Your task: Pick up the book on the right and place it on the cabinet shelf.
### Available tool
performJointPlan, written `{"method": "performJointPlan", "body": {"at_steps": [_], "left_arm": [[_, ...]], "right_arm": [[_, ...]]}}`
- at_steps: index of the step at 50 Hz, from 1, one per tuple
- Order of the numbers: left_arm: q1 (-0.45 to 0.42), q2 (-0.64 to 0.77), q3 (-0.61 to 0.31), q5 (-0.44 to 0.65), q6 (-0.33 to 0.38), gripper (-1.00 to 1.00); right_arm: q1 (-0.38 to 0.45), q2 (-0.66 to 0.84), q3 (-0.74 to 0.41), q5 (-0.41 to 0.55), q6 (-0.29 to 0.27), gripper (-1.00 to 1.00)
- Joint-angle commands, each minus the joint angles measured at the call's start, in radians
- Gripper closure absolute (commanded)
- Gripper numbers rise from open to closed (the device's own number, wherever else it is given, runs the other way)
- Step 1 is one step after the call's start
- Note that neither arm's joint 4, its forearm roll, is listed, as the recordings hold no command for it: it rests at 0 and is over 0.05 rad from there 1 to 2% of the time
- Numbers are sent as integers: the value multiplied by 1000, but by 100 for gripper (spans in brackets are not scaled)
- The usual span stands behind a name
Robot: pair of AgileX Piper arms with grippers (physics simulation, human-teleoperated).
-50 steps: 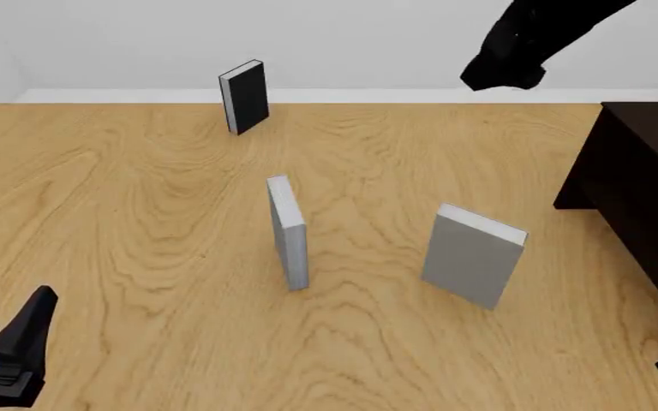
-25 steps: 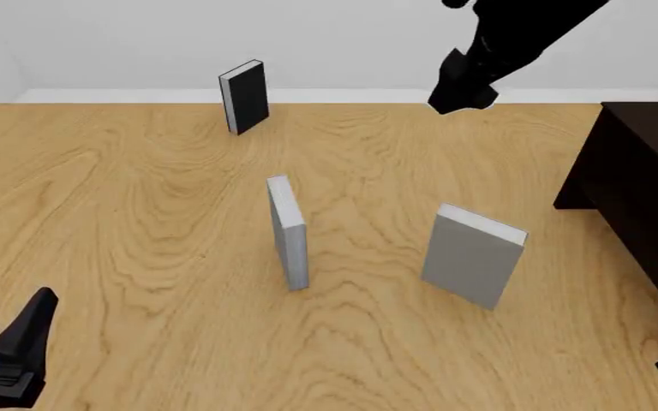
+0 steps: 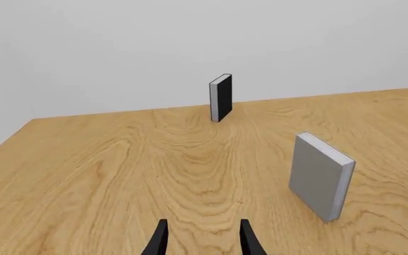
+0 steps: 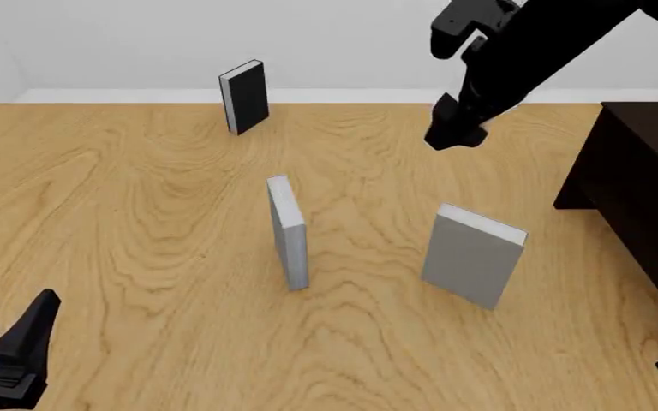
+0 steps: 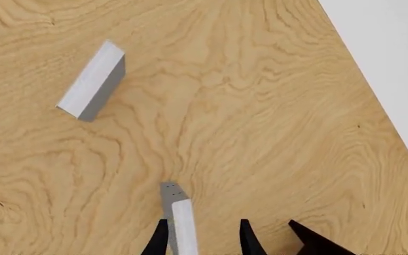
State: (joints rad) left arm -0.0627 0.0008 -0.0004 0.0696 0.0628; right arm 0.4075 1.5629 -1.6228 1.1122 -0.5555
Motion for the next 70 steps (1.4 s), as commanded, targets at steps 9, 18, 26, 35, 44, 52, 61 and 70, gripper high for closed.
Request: {"method": "performJointPlan", "body": {"at_steps": [9, 18, 26, 35, 44, 52, 61, 70], "left_arm": [[-3, 0, 0, 0, 3, -100], [-3, 0, -1, 1, 3, -100], [-3, 0, 0, 5, 4, -100], [-4, 0, 0, 8, 9, -100], [-4, 0, 0, 10, 8, -100], [-3, 0, 0, 11, 9, -100], [-2, 0, 0, 13, 11, -100], [-1, 0, 0, 14, 10, -100]], "right_arm": [[-10, 12, 101, -67, -3, -100], [0, 27, 120, -86, 10, -100], [5, 30, 157, -115, 13, -100], [-6, 37, 187, -135, 10, -100], [-10, 45, 200, -145, 10, -100], [-5, 51, 222, -163, 15, -100], [-16, 60, 251, -181, 3, -100], [-20, 63, 277, -199, 1, -100]]}}
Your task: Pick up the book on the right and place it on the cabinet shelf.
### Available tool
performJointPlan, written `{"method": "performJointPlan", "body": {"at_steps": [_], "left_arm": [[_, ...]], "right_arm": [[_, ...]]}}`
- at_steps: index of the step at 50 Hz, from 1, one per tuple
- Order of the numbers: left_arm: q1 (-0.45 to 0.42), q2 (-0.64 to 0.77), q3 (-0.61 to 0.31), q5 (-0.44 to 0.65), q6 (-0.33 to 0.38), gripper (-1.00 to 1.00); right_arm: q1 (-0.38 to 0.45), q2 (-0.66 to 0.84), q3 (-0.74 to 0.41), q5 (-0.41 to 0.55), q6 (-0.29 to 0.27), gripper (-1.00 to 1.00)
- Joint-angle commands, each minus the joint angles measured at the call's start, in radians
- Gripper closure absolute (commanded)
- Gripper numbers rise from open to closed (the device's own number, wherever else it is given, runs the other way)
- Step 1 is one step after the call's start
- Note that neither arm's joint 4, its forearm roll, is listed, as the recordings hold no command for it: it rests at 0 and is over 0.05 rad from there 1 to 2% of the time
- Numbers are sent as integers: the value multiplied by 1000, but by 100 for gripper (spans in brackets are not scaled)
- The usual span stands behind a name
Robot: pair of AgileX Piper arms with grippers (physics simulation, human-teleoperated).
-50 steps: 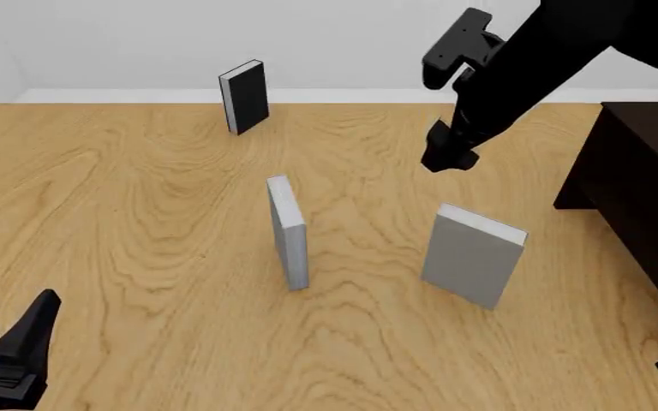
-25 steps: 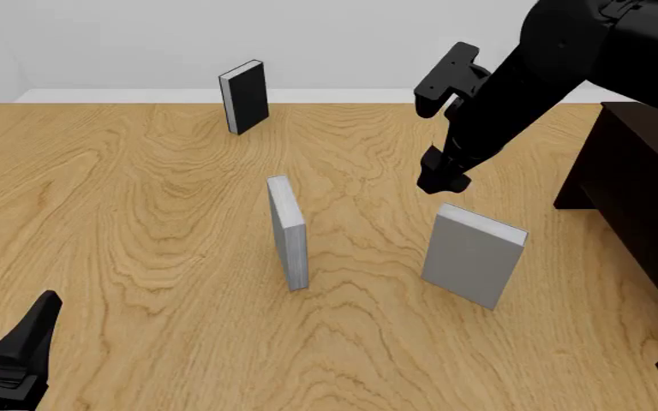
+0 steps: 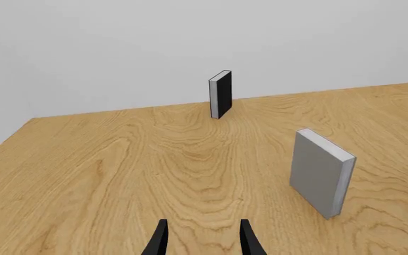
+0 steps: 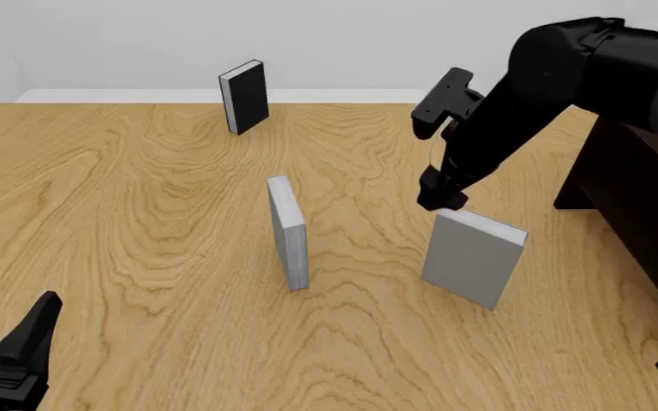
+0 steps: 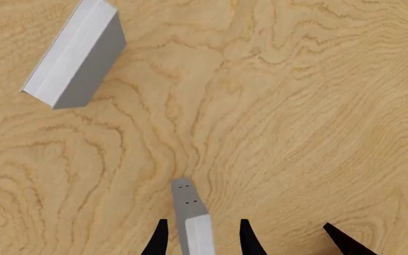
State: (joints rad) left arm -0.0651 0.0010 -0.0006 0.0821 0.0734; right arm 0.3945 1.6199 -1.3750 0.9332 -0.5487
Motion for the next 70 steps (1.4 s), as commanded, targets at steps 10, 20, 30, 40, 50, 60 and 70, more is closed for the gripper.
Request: {"method": "performJointPlan", "body": {"at_steps": [10, 20, 30, 40, 50, 60, 70], "left_arm": [[2, 0, 0, 1, 0, -100], [1, 0, 0, 3, 0, -100], [-1, 0, 0, 7, -1, -100], [1, 0, 0, 9, 2, -100], [-1, 0, 0, 9, 1, -100], [-2, 0, 0, 11, 0, -100], [0, 0, 0, 9, 2, -100]], "right_arm": [[-5, 12, 40, -27, -9, -100], [-3, 10, 56, -38, -5, -100], [5, 15, 82, -64, 7, -100], [10, 18, 98, -79, 13, -100], [15, 21, 110, -90, 20, -100], [7, 24, 129, -104, 13, -100], [-17, 22, 138, -106, -9, 100]]}}
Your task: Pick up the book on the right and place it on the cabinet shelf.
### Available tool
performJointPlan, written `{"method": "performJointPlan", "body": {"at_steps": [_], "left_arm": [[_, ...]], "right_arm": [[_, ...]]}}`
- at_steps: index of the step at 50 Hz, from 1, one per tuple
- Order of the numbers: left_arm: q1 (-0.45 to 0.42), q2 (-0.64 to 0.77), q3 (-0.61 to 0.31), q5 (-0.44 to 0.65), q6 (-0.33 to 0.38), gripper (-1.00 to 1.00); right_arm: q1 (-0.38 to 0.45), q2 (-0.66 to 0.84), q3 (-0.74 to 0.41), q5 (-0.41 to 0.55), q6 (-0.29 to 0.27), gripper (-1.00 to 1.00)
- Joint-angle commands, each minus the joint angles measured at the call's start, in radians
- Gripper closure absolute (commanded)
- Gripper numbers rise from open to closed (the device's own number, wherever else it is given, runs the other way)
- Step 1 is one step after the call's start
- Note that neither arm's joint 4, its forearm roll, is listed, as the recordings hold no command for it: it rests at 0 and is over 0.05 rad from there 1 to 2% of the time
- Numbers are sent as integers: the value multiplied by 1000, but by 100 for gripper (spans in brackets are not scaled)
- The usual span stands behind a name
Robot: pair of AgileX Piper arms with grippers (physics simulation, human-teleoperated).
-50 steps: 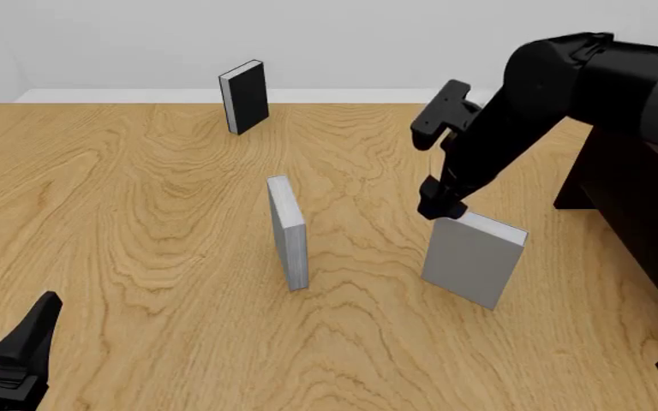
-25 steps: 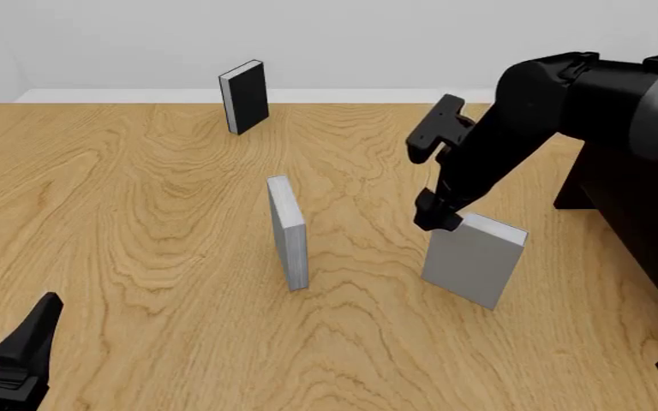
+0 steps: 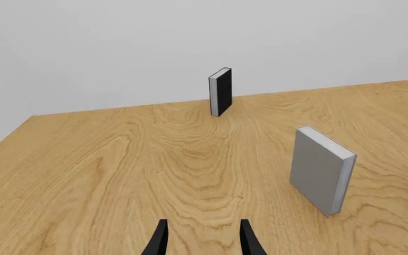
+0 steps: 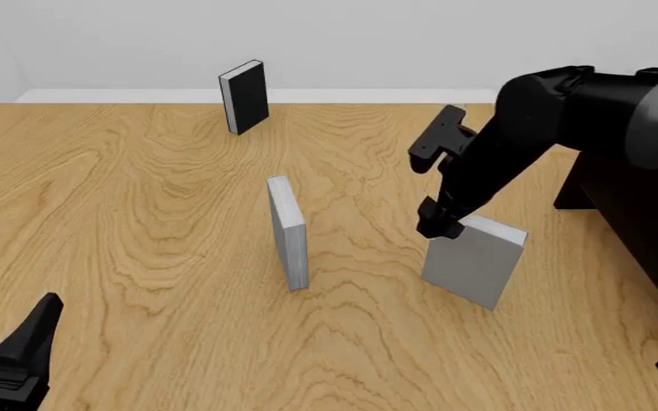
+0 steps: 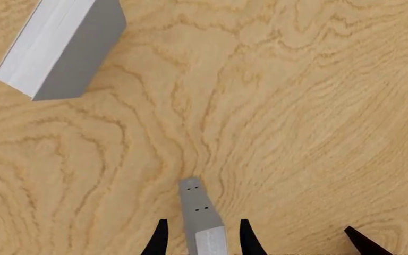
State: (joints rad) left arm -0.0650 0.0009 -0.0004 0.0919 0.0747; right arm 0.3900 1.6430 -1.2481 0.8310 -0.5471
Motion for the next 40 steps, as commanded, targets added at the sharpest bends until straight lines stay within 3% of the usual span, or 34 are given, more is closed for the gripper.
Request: {"method": "performJointPlan", "body": {"at_steps": [1, 40], "left_arm": [[0, 0, 0, -2, -2, -100], [-10, 0, 0, -11, -7, -100]], "right_arm": [[-17, -1, 12, -6, -16, 100], [-73, -83, -77, 104, -94, 100]]}}
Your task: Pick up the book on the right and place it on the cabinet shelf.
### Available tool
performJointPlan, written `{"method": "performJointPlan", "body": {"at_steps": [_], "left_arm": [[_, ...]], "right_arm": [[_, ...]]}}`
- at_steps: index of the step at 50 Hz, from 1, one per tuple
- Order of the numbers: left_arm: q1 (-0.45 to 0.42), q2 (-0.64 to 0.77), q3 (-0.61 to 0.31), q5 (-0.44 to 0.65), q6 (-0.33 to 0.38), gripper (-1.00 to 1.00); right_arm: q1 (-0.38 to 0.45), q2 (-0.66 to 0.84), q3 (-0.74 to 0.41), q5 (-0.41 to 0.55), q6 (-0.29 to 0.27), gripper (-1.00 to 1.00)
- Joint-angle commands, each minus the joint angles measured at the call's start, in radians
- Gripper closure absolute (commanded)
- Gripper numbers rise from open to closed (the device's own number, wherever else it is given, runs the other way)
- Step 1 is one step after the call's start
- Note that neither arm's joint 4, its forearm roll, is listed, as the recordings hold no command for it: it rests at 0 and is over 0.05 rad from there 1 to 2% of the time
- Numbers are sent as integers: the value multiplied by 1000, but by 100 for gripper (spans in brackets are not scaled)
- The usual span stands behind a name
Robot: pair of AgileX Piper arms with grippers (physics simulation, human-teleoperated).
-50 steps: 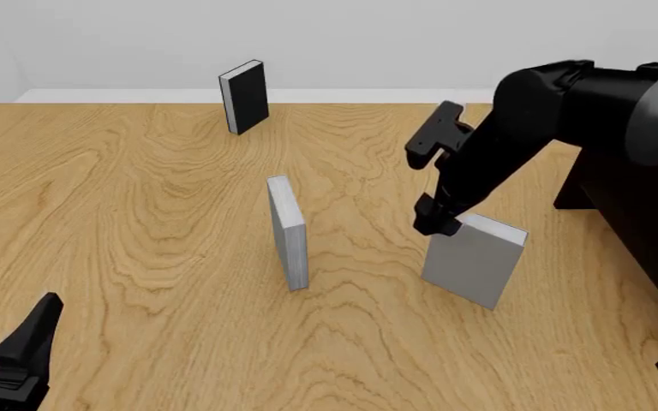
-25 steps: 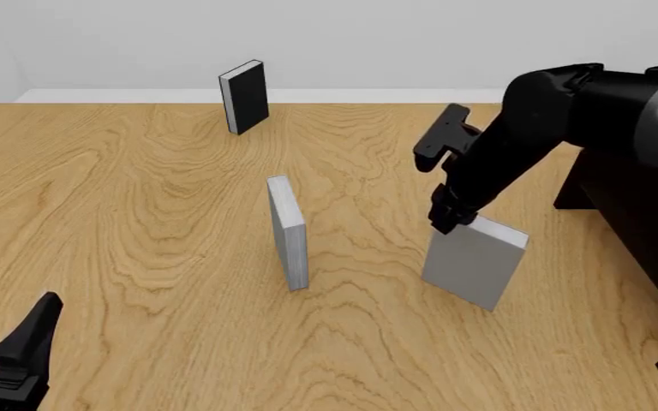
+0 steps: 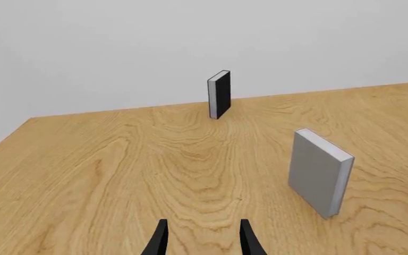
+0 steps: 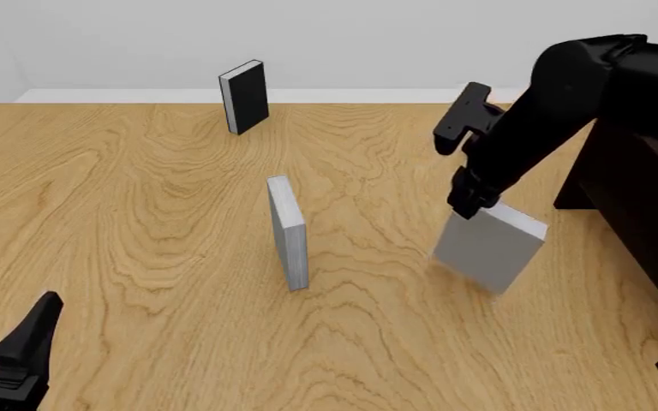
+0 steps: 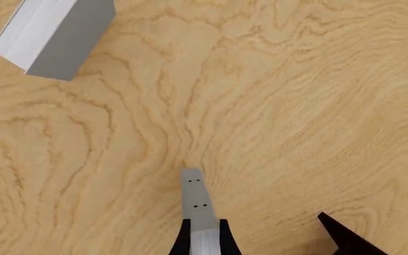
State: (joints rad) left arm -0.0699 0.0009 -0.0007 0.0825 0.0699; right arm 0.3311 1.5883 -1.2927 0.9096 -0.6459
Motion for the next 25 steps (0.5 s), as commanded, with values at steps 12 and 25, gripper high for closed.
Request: {"method": "performJointPlan", "body": {"at_steps": [12, 25], "left_arm": [[-11, 0, 0, -1, -2, -100], [-15, 0, 0, -1, 2, -100]], "right_arm": [[-20, -71, -51, -3, -48, 100], [-42, -109, -74, -53, -112, 100]]}}
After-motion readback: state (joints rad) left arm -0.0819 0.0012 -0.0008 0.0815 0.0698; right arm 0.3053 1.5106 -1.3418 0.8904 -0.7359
